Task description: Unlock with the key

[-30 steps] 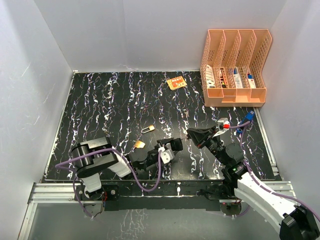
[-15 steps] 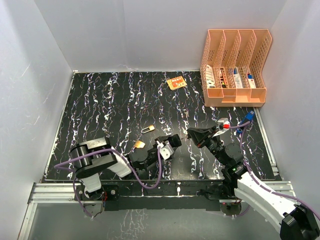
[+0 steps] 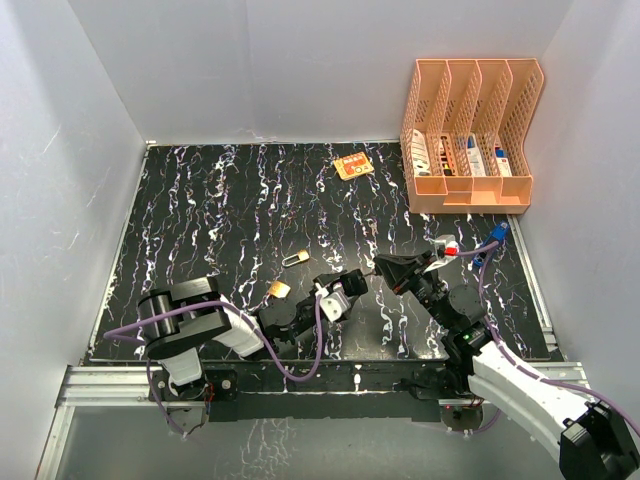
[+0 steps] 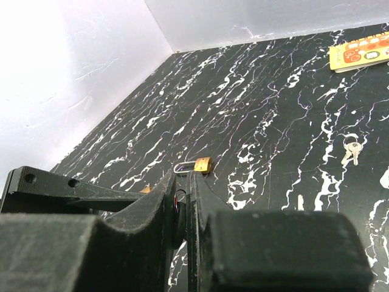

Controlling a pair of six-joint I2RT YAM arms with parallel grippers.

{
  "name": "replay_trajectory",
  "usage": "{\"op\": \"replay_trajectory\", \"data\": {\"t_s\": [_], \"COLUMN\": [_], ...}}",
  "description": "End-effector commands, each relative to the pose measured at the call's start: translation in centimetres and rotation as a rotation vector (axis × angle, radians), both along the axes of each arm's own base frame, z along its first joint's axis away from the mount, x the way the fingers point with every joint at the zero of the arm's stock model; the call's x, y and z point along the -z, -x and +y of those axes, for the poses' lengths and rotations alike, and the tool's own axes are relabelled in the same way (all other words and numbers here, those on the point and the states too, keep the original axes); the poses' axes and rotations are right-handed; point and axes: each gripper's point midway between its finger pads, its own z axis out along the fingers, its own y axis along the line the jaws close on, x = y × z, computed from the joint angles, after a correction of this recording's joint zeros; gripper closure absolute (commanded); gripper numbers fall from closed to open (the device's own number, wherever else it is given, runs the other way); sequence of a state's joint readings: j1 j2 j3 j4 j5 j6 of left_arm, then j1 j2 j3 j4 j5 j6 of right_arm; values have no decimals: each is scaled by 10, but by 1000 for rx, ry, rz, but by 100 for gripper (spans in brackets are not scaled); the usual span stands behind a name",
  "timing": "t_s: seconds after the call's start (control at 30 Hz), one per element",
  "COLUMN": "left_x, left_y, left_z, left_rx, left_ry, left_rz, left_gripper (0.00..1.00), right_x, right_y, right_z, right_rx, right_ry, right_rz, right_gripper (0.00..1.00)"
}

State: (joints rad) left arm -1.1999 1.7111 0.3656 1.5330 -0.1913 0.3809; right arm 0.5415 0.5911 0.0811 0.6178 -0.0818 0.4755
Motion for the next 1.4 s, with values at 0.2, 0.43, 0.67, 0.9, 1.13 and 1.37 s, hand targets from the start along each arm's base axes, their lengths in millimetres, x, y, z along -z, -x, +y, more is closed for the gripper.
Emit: {"op": "replay_trajectory", "data": {"t_s": [0.2, 0.43, 0.67, 0.9, 1.13, 1.37], "left_x": [-98, -100, -102, -102, -100, -126], "left_y": [0, -7, -8, -2, 4, 0], "left_z": [-7, -8, -9, -17, -34, -36], "left_rx": [-3, -34, -39, 5, 68, 51], "left_ry": [296, 287, 288, 265, 217, 252], "left_rz": [-105, -90, -87, -66, -33, -60], "left_gripper": [100, 100, 100, 100, 100, 100], "right_x": [-22, -20, -16, -16, -19, -19], "right_y": [4, 7, 9, 10, 12, 10], "right_z": [6, 7, 6, 7, 13, 21], "right_rx": [-35, -46, -48, -54, -90, -122], "right_ry": [-33, -31, -21, -7, -1, -25], "right_rz": [-79, -86, -88, -103, -109, -77], "right_gripper": [100, 100, 100, 100, 100, 100]}}
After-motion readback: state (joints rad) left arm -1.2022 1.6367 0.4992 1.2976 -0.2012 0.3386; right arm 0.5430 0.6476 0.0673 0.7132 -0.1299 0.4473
